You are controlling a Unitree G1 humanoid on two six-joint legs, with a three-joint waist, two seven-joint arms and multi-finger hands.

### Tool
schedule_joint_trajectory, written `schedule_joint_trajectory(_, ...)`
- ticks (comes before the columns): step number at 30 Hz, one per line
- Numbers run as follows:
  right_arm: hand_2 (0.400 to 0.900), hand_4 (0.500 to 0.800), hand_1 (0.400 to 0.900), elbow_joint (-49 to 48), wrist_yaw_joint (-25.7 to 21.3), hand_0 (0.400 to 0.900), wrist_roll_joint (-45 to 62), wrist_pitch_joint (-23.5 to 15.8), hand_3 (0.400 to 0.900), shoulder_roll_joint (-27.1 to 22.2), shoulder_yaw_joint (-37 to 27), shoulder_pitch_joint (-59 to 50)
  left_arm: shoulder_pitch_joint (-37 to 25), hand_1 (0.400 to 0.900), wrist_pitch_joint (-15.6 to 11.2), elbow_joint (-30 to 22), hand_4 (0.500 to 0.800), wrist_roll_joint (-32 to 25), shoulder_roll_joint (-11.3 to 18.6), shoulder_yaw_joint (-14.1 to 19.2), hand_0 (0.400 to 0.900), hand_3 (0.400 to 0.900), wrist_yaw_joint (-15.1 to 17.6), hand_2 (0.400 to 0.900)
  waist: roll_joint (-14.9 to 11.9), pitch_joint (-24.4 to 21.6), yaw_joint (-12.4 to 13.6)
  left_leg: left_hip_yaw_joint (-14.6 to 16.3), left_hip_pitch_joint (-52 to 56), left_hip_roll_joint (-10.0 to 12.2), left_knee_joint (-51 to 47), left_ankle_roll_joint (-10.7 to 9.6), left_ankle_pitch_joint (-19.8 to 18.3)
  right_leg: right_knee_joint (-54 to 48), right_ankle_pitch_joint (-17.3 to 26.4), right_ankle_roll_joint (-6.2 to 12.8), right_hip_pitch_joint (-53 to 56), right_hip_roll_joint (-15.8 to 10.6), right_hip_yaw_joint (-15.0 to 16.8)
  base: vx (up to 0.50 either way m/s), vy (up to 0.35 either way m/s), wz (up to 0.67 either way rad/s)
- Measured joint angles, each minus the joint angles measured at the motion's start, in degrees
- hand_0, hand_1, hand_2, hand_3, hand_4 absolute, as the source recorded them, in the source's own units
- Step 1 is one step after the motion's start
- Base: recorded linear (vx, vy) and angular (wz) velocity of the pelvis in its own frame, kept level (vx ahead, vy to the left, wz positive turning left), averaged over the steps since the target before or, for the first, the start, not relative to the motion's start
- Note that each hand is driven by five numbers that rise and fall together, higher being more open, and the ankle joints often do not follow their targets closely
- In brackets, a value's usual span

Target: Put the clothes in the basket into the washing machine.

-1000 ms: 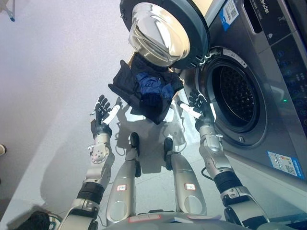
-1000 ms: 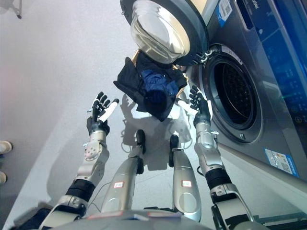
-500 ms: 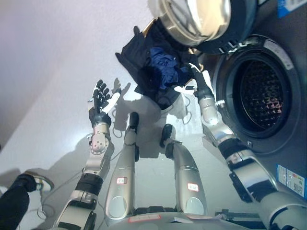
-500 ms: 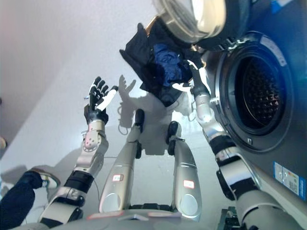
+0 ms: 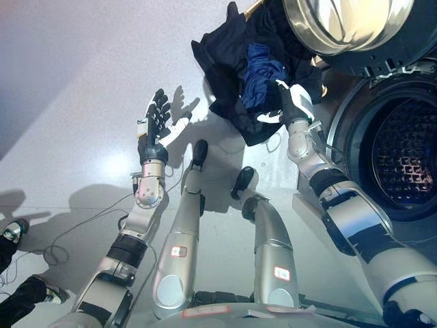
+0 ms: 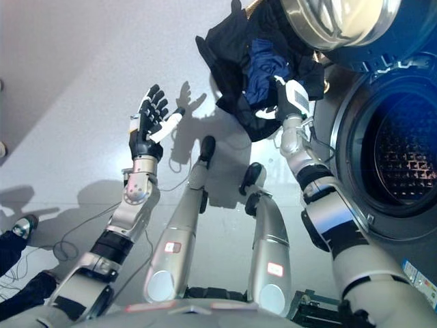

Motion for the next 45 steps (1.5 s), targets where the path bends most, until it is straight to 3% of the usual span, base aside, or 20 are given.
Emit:
schedule_joint_trajectory(7, 0.900, 0.800, 0.900, 2.09, -1.87, 0.900, -0.29, 0.62, 0.900, -1.48, 0.42, -5.59, -5.36, 0.900, -0.46, -1.97, 0.800, 0.56, 0.30, -1.93, 0.900, 0.900, 1.25, 0.900, 0.21, 0.22, 1.40, -0.86, -7.33, -1.68, 2.78, -0.22, 0.59, 5.12, -1.38, -0.26, -7.74, -1.93, -0.03, 0.00, 0.024, 0.03)
schedule_joint_trajectory(15, 0.900, 0.800, 0.900, 2.98, -4.20, 0.900, -0.32, 0.64, 0.900, -6.34, 0.97, -11.42, -8.74, 0.900, -0.64, -6.30, 0.800, 1.02, 0.69, -3.10, 0.900, 0.900, 2.88, 0.900, 0.97, 2.52, 2.90, -0.63, -18.42, -4.35, 13.93, -0.44, -3.01, 14.72, -4.58, -0.79, -17.63, -5.12, 0.74, 0.03, 0.026, 0.03)
schedule_joint_trajectory(24, 0.900, 0.800, 0.900, 6.23, -7.50, 0.900, -1.64, 1.50, 0.900, -11.72, 2.58, -15.94, -9.42, 0.900, -0.96, -12.12, 0.800, 1.10, 2.19, -4.61, 0.900, 0.900, 3.91, 0.900, 1.06, 2.56, 4.05, 0.65, -27.71, -6.15, 19.91, -0.33, -4.20, 21.86, -6.18, -1.16, -27.49, -7.71, 2.45, 0.00, 0.013, 0.04)
schedule_joint_trajectory(35, 0.900, 0.800, 0.900, 9.94, -8.96, 0.900, -4.71, 4.25, 0.900, -16.20, 2.74, -20.18, -9.97, 0.900, -1.79, -15.23, 0.800, 1.04, 2.44, -5.39, 0.900, 0.900, 3.87, 0.900, 1.22, 2.50, 6.72, 1.47, -32.85, -7.99, 22.72, -0.48, -4.74, 26.91, -8.53, -1.60, -33.59, -10.13, 3.59, -0.01, 0.013, 0.08)
schedule_joint_trajectory(42, 0.900, 0.800, 0.900, 11.28, -7.93, 0.900, -6.12, 5.57, 0.900, -20.73, 2.82, -21.06, -10.11, 0.900, -2.39, -20.57, 0.800, 0.95, 4.52, -6.03, 0.900, 0.900, 3.31, 0.900, 1.52, 2.42, 7.89, 3.33, -39.46, -10.12, 32.76, -0.33, -8.44, 35.95, -12.42, -2.69, -39.58, -12.67, 6.20, -0.02, 0.017, 0.06)
schedule_joint_trajectory(44, 0.720, 0.692, 0.720, 12.04, -7.02, 0.720, -6.04, 5.74, 0.720, -20.97, 2.49, -21.58, -10.09, 0.900, -2.75, -20.75, 0.800, 0.86, 4.50, -6.03, 0.900, 0.900, 3.24, 0.900, 1.81, 2.43, 8.03, 3.66, -41.24, -10.14, 35.60, -0.15, -9.33, 37.71, -12.92, -2.81, -40.86, -12.73, 6.60, 0.00, 0.000, 0.00)
schedule_joint_trajectory(45, 0.549, 0.589, 0.549, 12.15, -6.93, 0.549, -6.04, 5.74, 0.549, -21.03, 2.48, -21.78, -10.00, 0.900, -2.74, -20.74, 0.800, 0.77, 4.46, -6.05, 0.900, 0.900, 3.06, 0.900, 2.19, 2.51, 8.00, 3.77, -41.67, -10.14, 36.41, -0.17, -9.68, 38.28, -13.08, -2.79, -41.04, -12.76, 6.65, 0.00, -0.004, -0.04)
